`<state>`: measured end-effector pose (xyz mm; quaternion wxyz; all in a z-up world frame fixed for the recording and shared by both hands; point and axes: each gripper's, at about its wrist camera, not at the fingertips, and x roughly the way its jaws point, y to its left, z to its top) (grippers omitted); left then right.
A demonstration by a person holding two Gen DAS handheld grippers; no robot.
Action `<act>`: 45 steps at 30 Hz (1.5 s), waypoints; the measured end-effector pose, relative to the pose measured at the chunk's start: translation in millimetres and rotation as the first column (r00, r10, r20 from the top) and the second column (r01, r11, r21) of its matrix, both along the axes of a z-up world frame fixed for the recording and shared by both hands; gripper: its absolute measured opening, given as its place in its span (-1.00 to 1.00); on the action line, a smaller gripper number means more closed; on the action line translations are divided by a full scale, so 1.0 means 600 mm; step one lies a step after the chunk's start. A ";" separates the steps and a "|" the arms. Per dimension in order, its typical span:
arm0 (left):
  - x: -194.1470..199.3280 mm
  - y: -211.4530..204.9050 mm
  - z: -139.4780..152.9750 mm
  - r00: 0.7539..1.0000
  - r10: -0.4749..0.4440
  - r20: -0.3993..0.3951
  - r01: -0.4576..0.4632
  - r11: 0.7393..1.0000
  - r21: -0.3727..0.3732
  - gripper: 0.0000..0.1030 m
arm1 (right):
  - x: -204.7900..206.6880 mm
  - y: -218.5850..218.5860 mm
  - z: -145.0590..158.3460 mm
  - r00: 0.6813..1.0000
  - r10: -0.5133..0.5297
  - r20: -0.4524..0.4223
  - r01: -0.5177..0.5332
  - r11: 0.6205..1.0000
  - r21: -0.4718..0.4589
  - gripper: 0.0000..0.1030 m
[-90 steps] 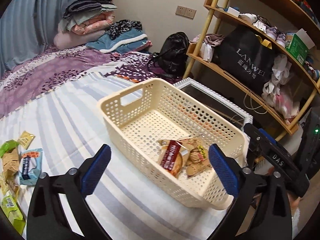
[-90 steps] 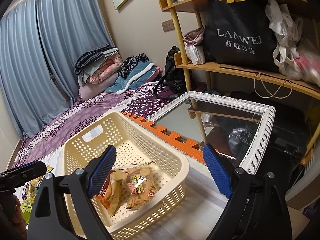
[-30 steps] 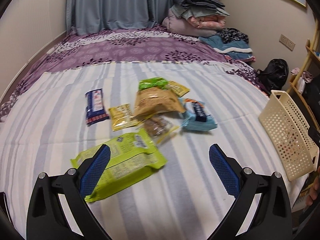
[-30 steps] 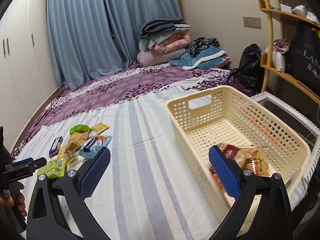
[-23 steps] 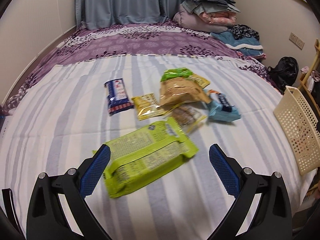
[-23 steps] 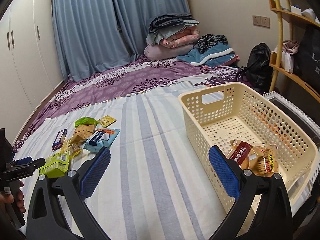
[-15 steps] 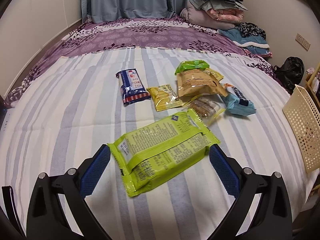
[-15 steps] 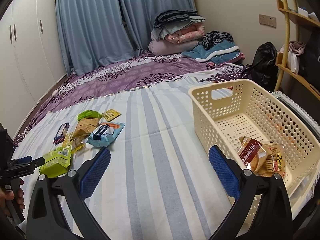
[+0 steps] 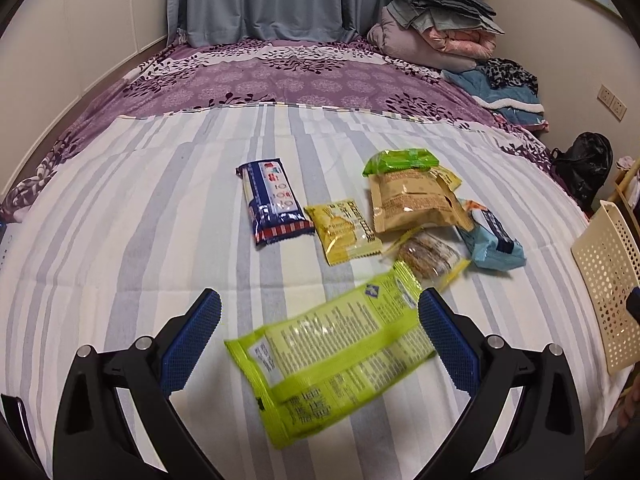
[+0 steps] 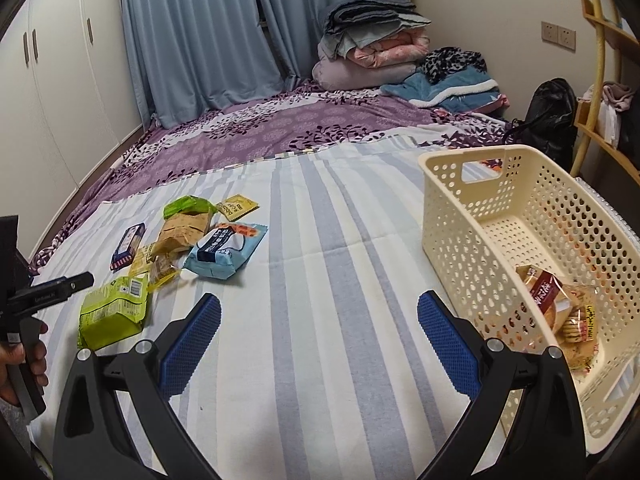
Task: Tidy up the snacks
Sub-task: 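Move both tools back over the remaining snack pile, then grasp the blue wafer bar with the left tool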
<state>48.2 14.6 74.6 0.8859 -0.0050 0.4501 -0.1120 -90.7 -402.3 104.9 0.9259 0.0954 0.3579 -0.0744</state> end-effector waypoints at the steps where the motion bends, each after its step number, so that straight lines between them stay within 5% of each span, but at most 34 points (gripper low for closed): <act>1: 0.008 0.002 -0.001 1.000 0.006 -0.003 -0.006 1.000 0.002 0.95 | 0.003 0.003 -0.002 1.000 0.004 -0.004 -0.004 1.000 0.001 0.90; 16: 0.164 0.019 -0.012 0.995 0.067 -0.079 -0.070 0.997 -0.031 0.95 | 0.040 0.020 -0.034 0.998 0.042 -0.055 -0.041 0.999 0.016 0.90; 26: 0.251 0.031 -0.069 0.969 0.102 -0.224 -0.125 0.988 -0.091 0.95 | 0.115 0.052 -0.041 0.992 0.111 -0.057 -0.109 0.994 0.027 0.90; 38: 0.312 0.036 -0.114 0.955 0.103 -0.277 -0.128 0.989 -0.071 0.94 | 0.164 0.091 -0.051 0.985 0.162 -0.064 -0.157 0.985 0.065 0.90; 45: 0.316 0.043 -0.123 0.955 0.123 -0.271 -0.140 0.989 -0.046 0.48 | 0.181 0.087 -0.055 0.987 0.145 -0.071 -0.140 0.988 0.063 0.90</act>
